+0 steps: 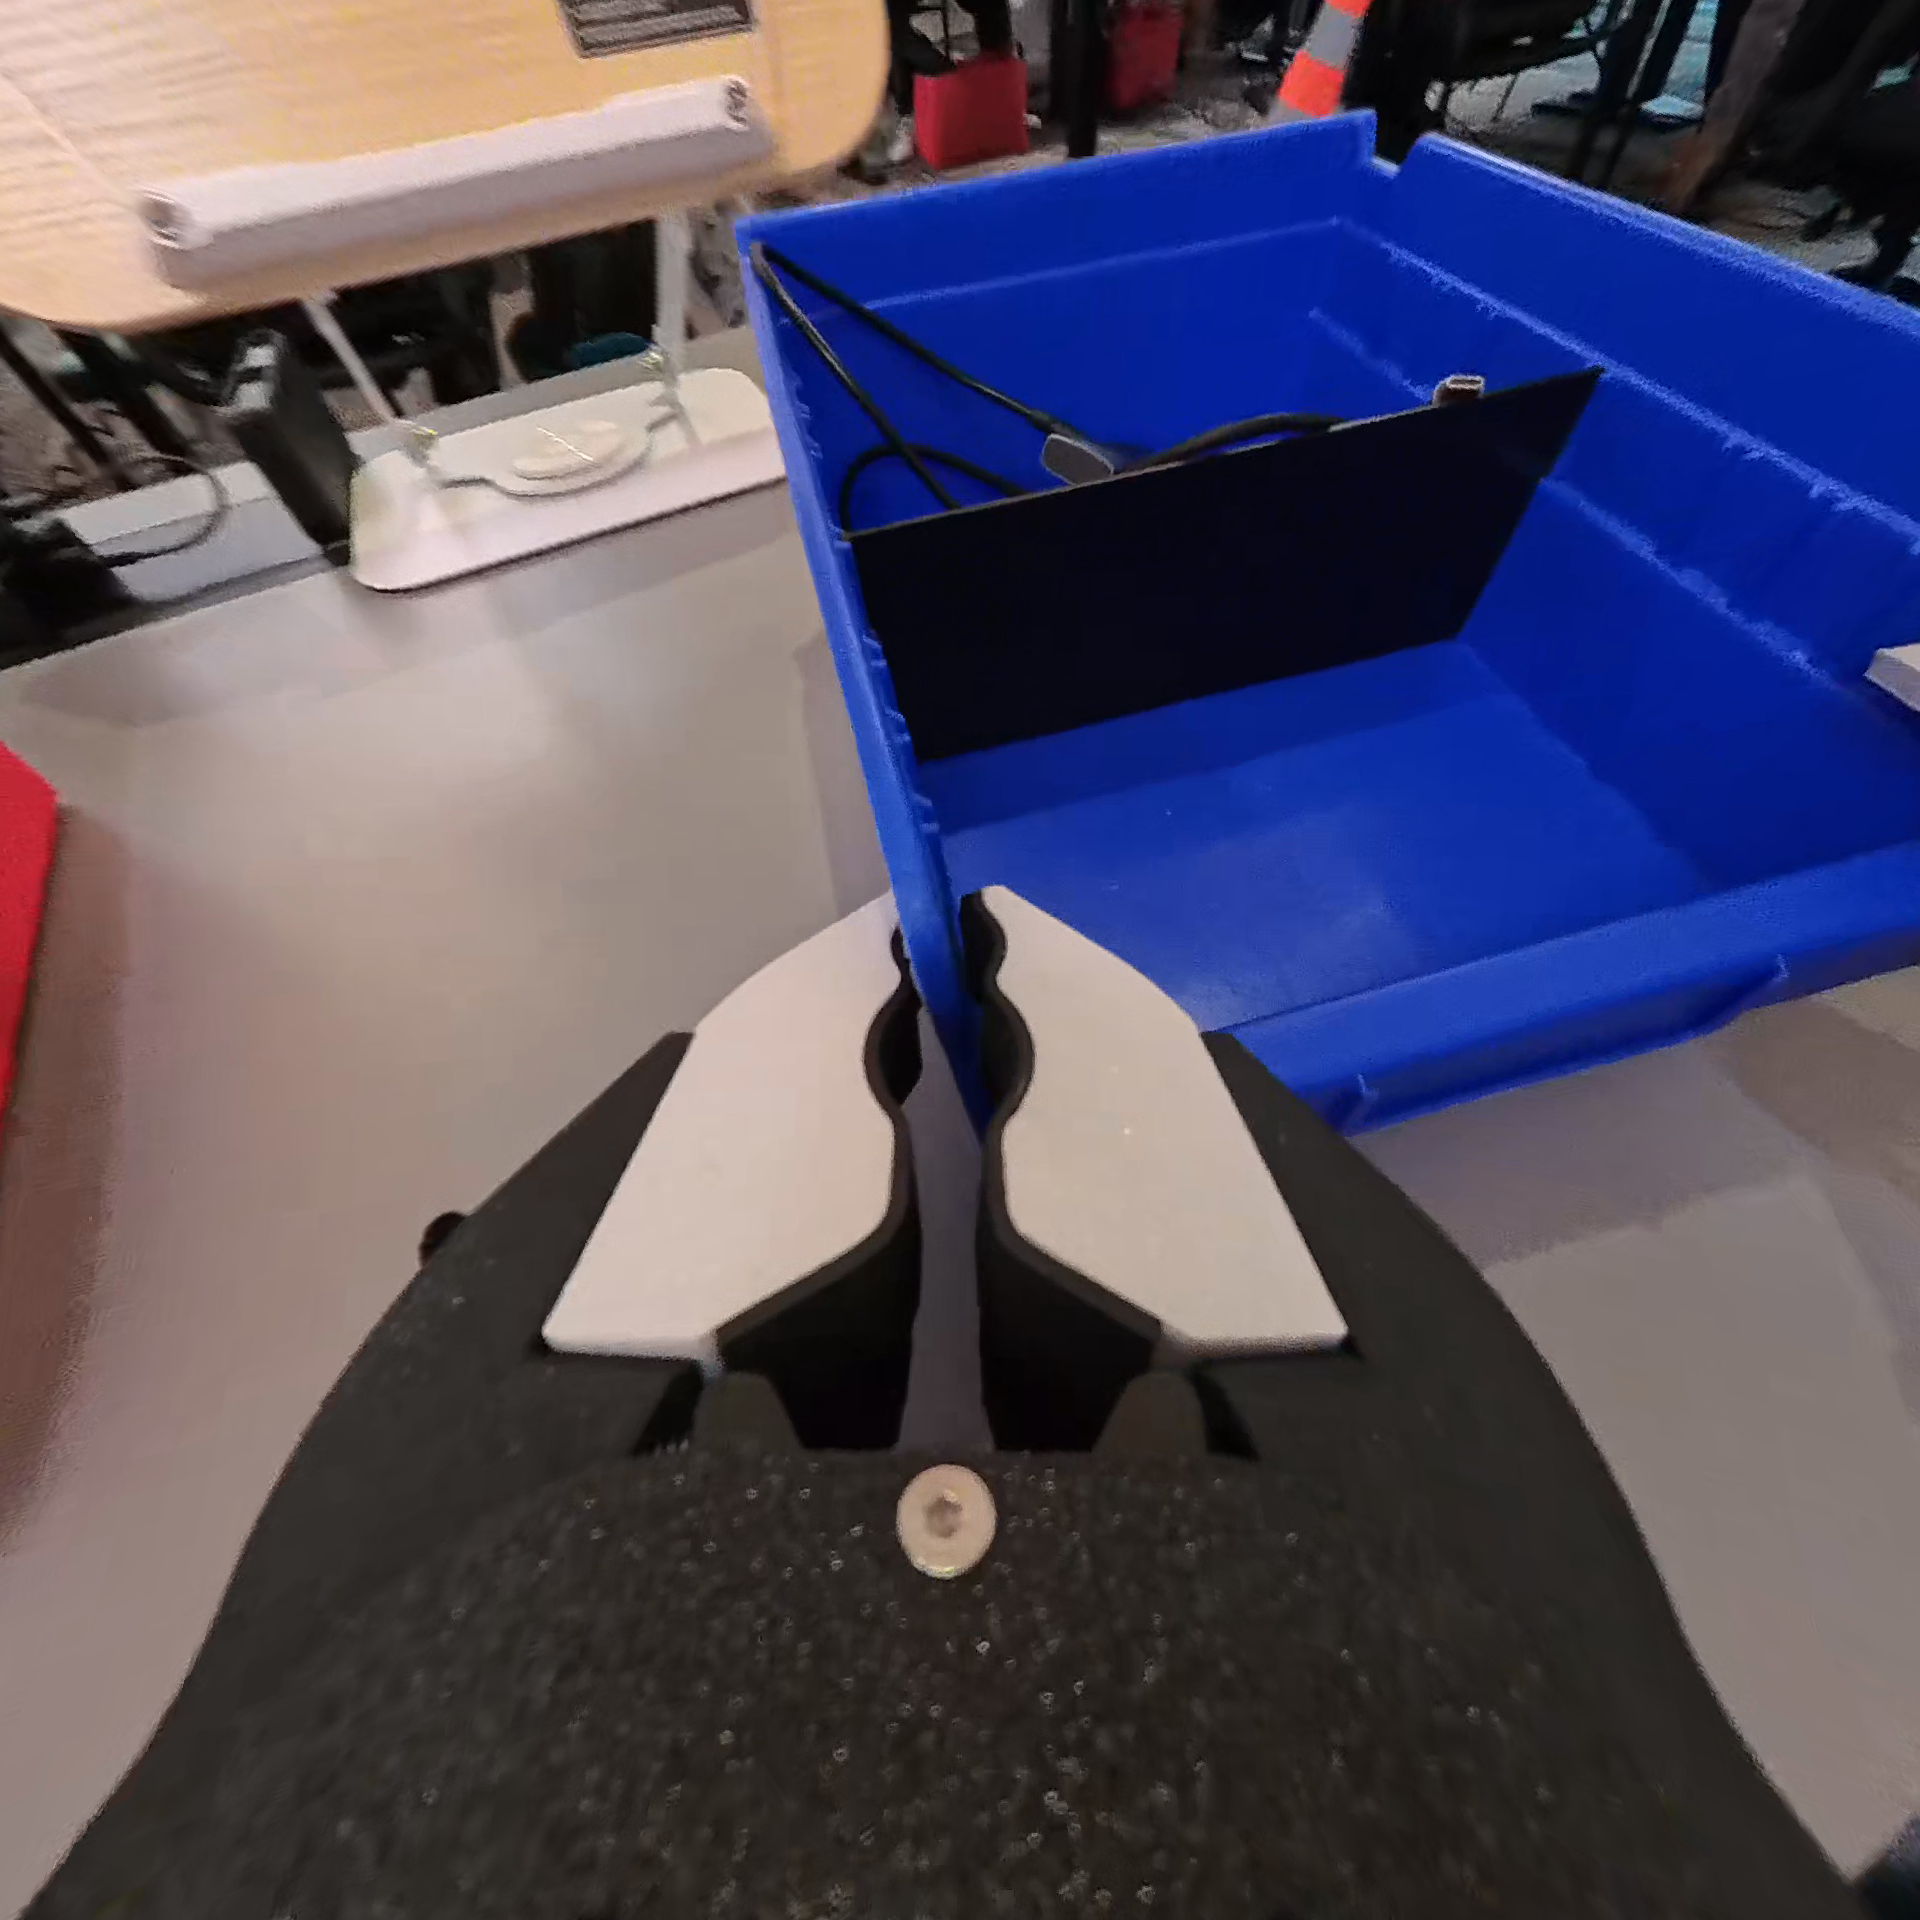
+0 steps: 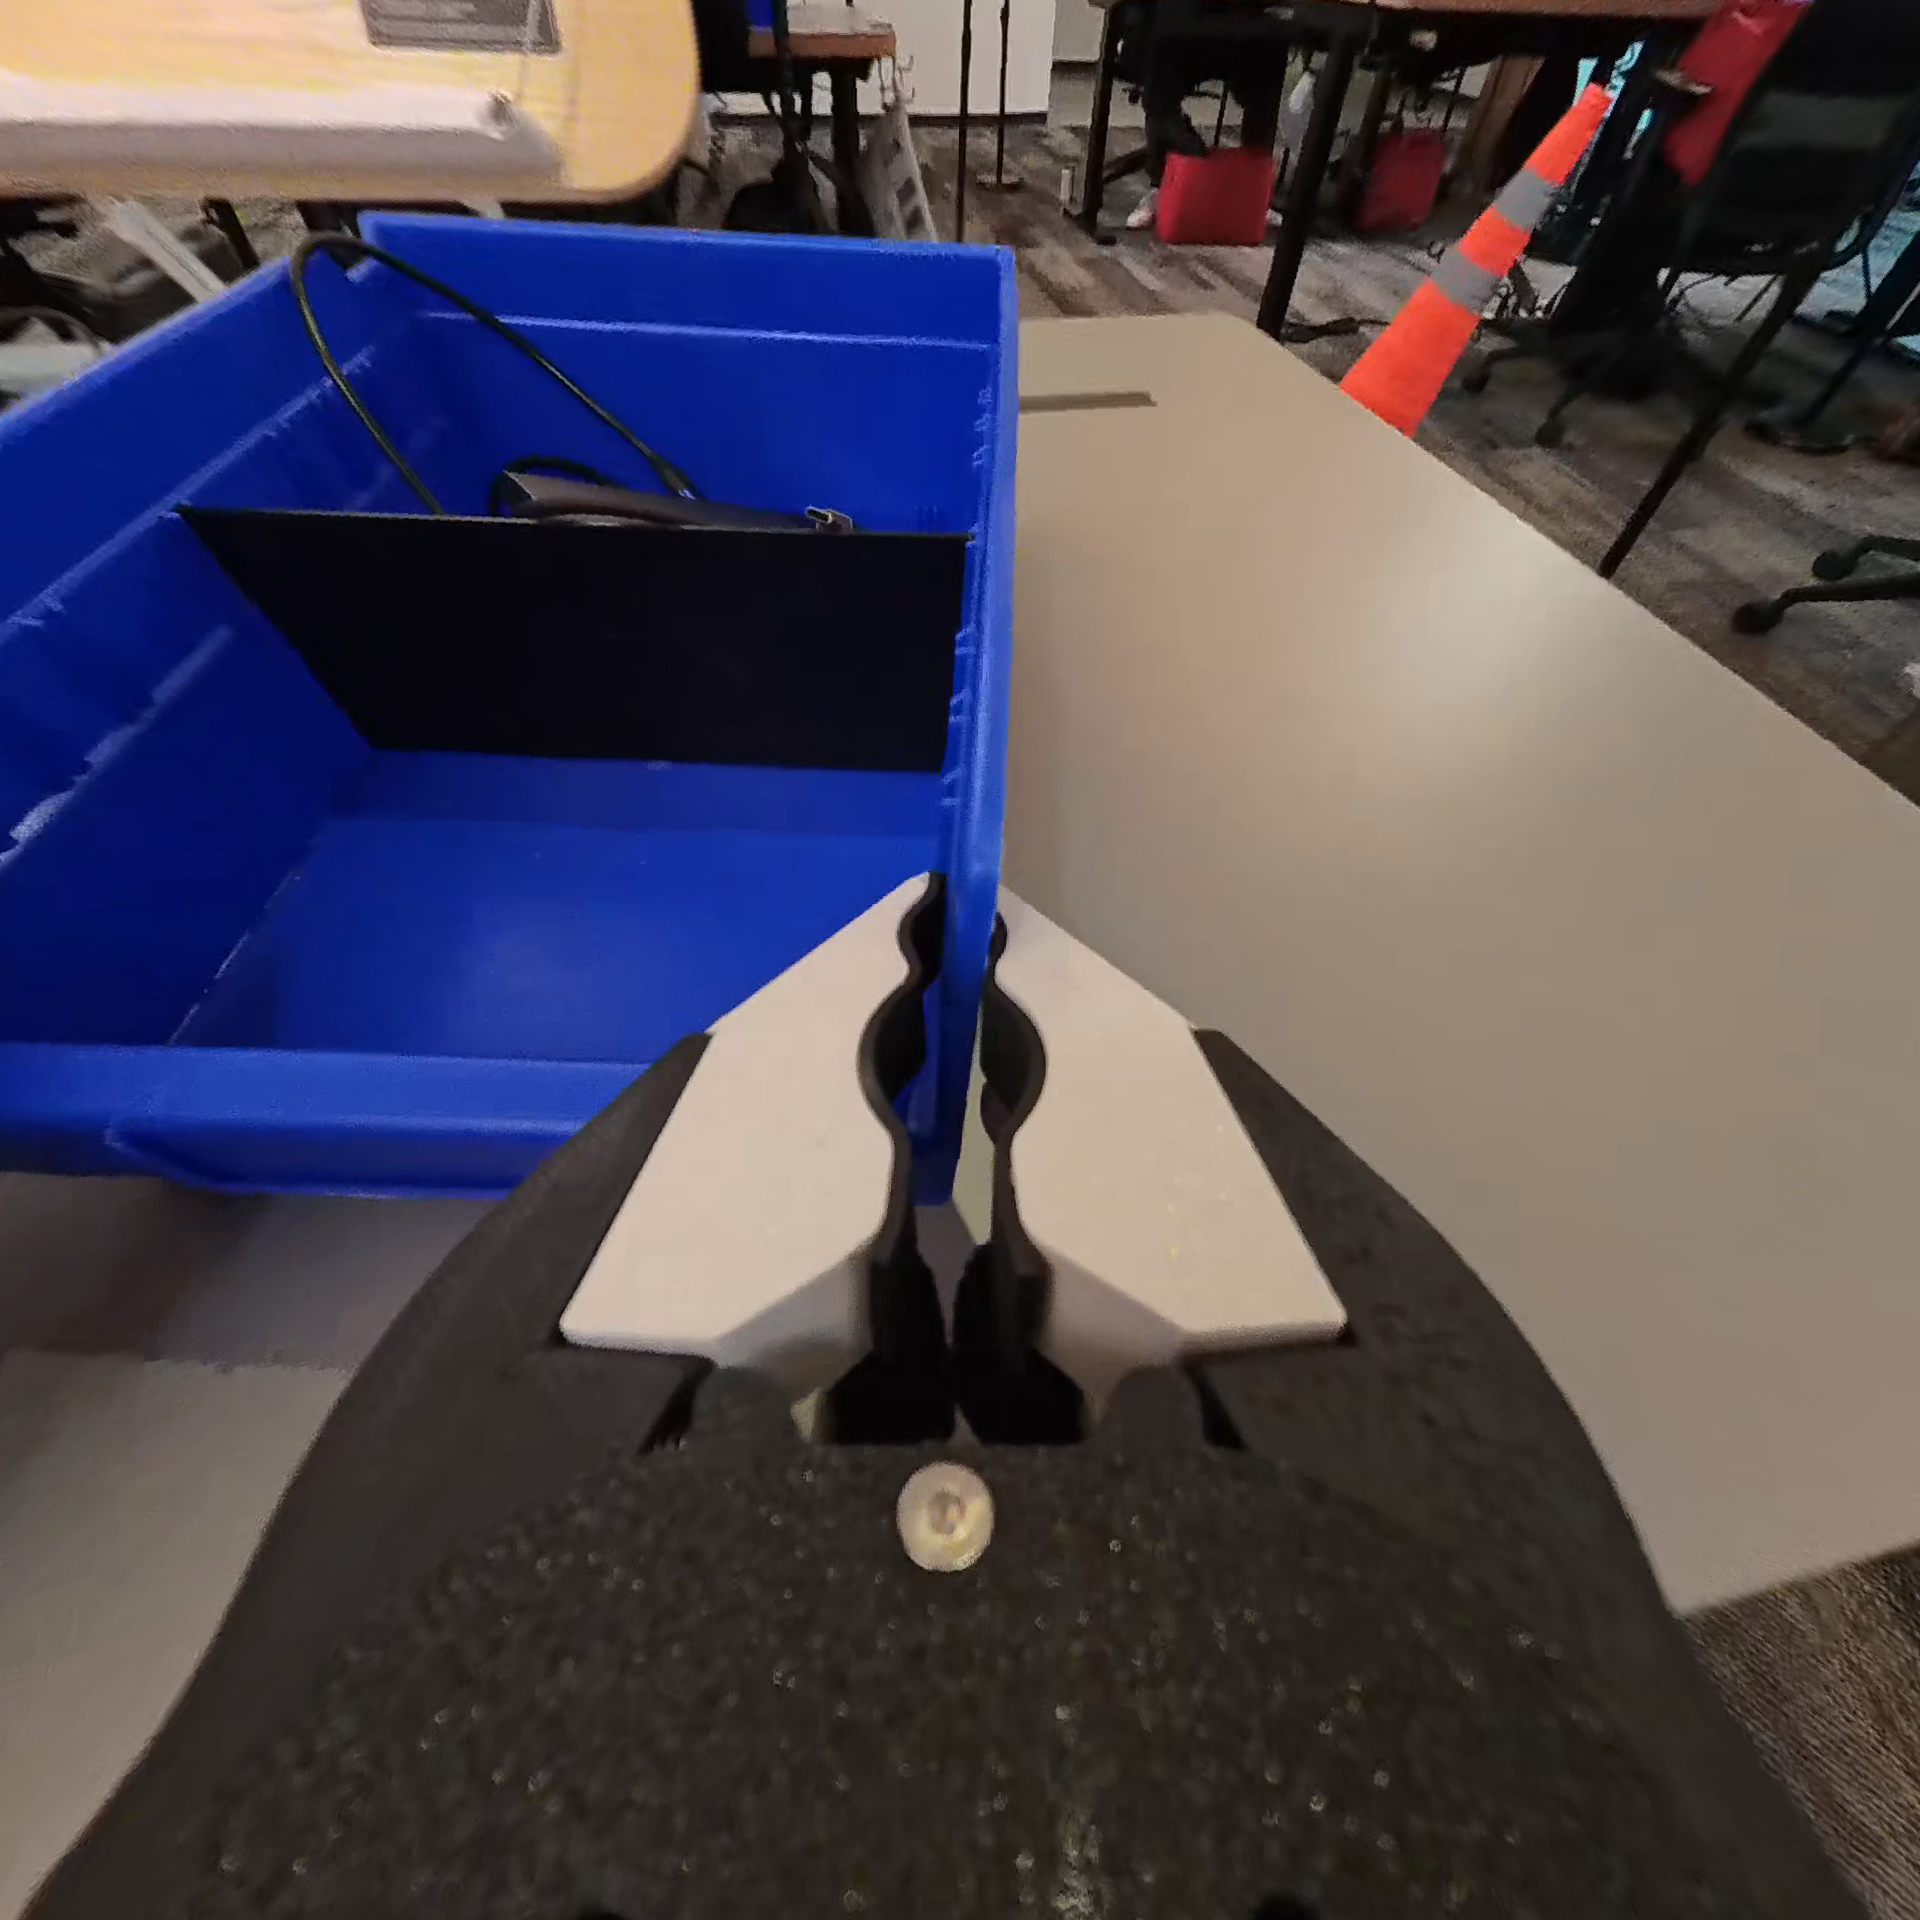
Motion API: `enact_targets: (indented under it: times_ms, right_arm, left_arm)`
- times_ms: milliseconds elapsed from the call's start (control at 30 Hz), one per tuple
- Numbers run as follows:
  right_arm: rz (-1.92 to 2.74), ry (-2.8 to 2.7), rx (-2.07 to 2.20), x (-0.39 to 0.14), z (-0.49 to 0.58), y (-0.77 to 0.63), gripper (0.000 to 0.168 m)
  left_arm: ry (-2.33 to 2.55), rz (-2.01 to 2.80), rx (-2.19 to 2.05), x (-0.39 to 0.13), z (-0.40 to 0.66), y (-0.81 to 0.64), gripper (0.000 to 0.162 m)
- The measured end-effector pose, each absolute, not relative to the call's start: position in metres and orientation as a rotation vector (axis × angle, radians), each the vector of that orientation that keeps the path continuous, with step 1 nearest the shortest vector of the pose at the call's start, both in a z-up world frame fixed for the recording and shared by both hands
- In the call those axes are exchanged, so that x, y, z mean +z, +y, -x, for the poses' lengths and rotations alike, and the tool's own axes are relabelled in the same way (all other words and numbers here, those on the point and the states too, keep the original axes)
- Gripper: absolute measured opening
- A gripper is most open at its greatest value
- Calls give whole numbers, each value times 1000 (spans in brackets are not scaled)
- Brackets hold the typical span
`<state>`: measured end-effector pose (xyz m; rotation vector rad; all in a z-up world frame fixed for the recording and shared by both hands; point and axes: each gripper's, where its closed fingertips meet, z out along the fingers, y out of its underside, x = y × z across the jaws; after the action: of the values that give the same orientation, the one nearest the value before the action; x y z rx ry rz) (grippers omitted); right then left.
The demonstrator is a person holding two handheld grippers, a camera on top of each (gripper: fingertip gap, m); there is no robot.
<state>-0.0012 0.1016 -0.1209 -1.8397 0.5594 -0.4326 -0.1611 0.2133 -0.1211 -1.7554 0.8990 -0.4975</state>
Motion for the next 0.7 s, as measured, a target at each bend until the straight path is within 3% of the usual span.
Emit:
enact_targets:
  times_ms: [33, 267, 500, 700]
  right_arm:
    - [1828, 549, -419, -119, 7, 109, 1]
    - [1829, 407, -287, -112, 68, 185, 1]
    - [1901, 240, -280, -131, 117, 224, 3]
    - [1931, 247, -179, -133, 118, 232, 4]
  left_arm:
    - [882, 1749, -479, -117, 168, 219, 5]
    - [690, 1787, -365, -101, 244, 271, 4]
    - [583, 1901, -363, -126, 295, 304, 3]
    - [758, 1806, -296, -122, 300, 292, 15]
